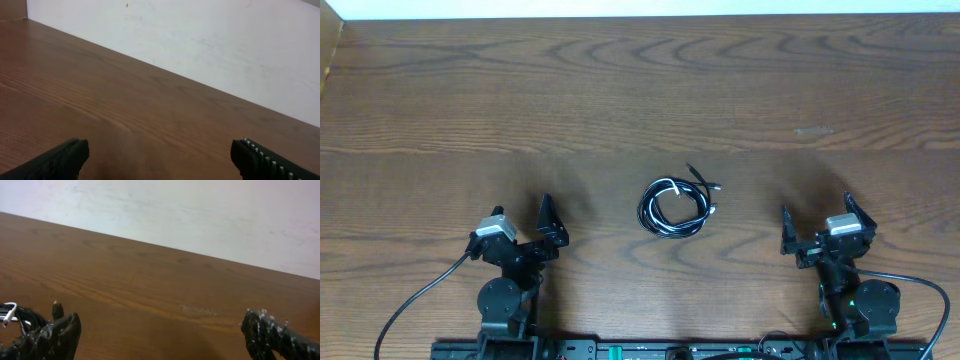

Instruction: Untangle cables

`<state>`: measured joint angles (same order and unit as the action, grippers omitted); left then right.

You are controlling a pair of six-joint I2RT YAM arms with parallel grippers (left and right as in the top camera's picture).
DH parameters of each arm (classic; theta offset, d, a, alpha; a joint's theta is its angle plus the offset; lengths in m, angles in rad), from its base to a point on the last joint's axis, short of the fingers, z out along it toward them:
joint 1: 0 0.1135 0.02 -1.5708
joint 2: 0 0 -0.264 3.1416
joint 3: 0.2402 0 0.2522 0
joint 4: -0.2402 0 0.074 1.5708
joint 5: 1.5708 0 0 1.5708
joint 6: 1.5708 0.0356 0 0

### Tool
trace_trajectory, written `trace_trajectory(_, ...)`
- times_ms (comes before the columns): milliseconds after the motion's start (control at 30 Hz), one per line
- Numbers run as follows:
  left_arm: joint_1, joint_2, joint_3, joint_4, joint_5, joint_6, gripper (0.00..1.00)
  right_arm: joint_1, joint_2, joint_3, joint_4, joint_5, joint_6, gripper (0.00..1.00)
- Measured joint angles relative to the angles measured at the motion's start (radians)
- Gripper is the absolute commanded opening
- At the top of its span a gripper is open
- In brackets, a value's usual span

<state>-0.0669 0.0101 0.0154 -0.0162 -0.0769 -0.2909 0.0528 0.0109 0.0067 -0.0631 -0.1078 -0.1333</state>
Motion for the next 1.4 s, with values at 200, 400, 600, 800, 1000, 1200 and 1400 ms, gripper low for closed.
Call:
trace_trajectory(200,0.0,0.0,0.0,0.0,0.0,0.0,0.96,0.0,0.0,0.0,0.0,0.011,0.005,0.99)
trace_trajectory(400,0.0,0.0,0.002,-0.002,0.027,-0.001,0.96,0.0,0.0,0.0,0.019,-0.001,0.086,0.99)
trace_trajectory(600,0.0,0.035,0.036,-0.075,0.141,-0.002,0.96,0.0,0.021,0.025,0.021,-0.046,0.203,0.99)
trace_trajectory(800,0.0,0.296,0.297,-0.223,0.248,-0.002,0.96,0.0,0.244,0.287,-0.031,-0.114,0.236,0.99)
trace_trajectory(1000,0.0,0.638,0.747,-0.49,0.389,-0.004,0.96,0.0,0.659,0.732,-0.355,-0.235,0.25,0.99)
trace_trajectory(1200,0.0,0.895,1.003,-0.629,0.59,-0.009,0.96,0.002,1.011,1.066,-0.684,-0.323,0.254,0.99)
trace_trajectory(1400,-0.001,1.022,1.015,-0.613,0.833,-0.018,0.75,0.004,1.205,1.113,-0.745,-0.451,0.213,0.99)
